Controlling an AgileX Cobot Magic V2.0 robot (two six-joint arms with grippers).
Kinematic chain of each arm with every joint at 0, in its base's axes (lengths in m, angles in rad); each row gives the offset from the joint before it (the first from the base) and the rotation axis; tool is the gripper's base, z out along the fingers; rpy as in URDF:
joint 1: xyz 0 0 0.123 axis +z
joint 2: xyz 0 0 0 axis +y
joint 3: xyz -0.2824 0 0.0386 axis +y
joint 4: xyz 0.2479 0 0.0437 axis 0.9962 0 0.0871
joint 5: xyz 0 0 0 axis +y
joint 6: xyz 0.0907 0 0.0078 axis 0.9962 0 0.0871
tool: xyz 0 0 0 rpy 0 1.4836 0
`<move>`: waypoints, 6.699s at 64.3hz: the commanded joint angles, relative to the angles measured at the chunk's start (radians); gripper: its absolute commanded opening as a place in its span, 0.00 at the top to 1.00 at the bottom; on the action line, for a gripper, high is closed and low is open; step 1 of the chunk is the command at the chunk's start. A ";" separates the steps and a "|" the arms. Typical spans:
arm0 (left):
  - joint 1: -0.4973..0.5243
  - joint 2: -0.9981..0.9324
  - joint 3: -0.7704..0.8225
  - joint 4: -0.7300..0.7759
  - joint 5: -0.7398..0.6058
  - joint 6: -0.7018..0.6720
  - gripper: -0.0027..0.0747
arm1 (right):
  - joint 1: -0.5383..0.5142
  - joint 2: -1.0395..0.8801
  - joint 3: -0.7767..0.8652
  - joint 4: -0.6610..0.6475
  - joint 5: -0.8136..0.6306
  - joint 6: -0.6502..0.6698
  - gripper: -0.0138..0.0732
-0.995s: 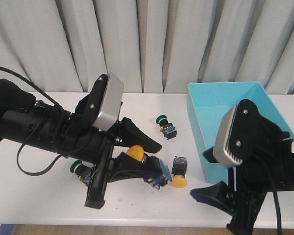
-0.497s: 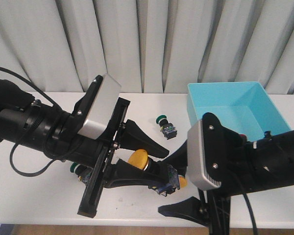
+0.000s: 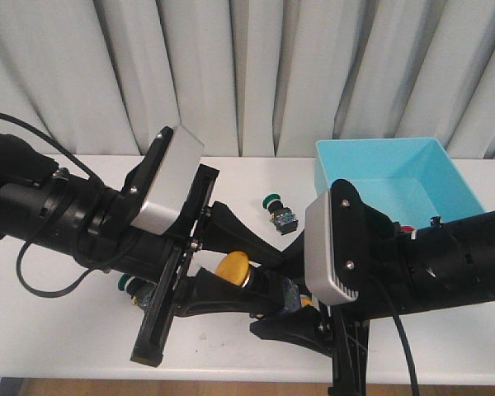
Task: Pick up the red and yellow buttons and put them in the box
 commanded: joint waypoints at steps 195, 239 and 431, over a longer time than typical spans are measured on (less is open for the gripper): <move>-0.004 -0.018 -0.023 0.583 -0.412 -0.566 0.24 | -0.366 0.930 -0.981 -1.067 0.109 1.549 0.34; -0.004 -0.018 -0.023 0.583 -0.418 -0.566 0.24 | -0.362 0.365 -0.973 -1.001 0.408 1.524 0.34; 0.000 -0.212 -0.023 1.653 -0.647 -2.002 0.98 | -0.364 -0.549 0.128 -0.960 0.125 1.523 0.85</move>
